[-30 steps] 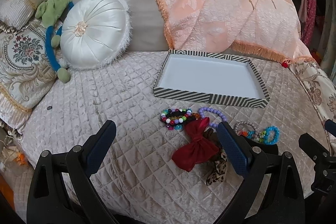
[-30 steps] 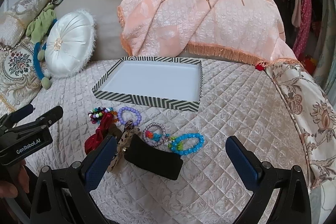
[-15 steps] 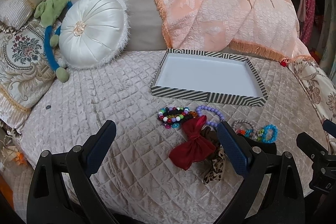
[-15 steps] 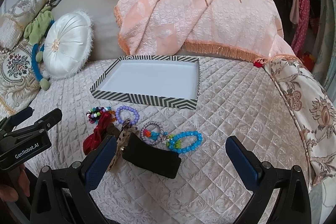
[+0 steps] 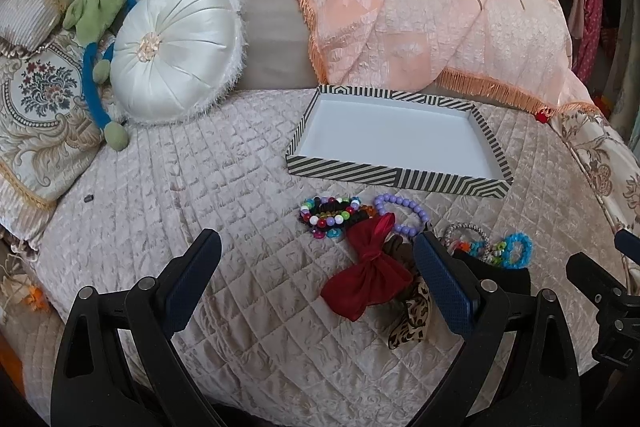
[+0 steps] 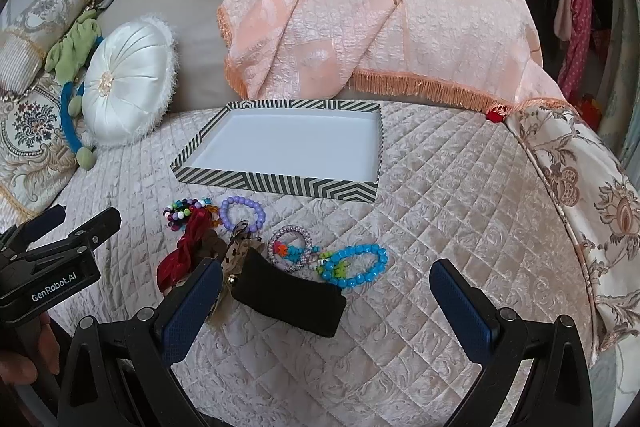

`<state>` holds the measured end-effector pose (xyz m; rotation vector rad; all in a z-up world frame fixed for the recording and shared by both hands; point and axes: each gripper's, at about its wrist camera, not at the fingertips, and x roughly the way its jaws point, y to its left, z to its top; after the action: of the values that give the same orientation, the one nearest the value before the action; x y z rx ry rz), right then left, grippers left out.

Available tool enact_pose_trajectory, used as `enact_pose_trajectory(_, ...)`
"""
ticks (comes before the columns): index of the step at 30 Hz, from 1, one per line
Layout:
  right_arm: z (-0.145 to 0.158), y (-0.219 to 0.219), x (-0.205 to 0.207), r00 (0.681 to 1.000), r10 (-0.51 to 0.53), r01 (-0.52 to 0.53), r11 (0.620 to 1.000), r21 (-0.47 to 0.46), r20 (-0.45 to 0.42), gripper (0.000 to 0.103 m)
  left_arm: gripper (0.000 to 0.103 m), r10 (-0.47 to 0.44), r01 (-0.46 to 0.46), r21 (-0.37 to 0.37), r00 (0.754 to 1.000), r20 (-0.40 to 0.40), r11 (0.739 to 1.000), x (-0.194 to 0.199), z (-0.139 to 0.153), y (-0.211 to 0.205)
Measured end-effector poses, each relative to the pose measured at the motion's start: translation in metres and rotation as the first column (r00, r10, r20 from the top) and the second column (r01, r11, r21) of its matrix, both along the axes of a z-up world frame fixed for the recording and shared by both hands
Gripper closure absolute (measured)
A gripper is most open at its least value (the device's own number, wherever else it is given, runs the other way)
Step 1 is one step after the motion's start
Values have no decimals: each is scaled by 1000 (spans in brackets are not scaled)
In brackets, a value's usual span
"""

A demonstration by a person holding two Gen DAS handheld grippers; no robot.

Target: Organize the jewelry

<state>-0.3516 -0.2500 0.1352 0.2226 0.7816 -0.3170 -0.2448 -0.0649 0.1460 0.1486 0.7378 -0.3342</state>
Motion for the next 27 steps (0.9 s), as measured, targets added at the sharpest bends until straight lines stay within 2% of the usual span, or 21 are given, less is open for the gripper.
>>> enact_pose_trajectory(9,-5,-2,0,1000,13,-13,1000,-3,12,0,5,0,-1,-4,1000,-9,1000,3,-4,2)
enact_pose_trajectory(17,-11,-7,5,999,33,-34,999,12,10,0,5,21,-22,-20,999,-28,1000,19,-6,20)
enact_pose_trajectory(24,-11,-13,22,997,80,-80,997,0,9,2,5,-32,25,-71,995,-95,997,32,-13,35)
enact_pose_trajectory(27,-14,-17,34,992,122,-123,992,31,25,7,5,-102,95,-58,987,-123,994,33,-19,28)
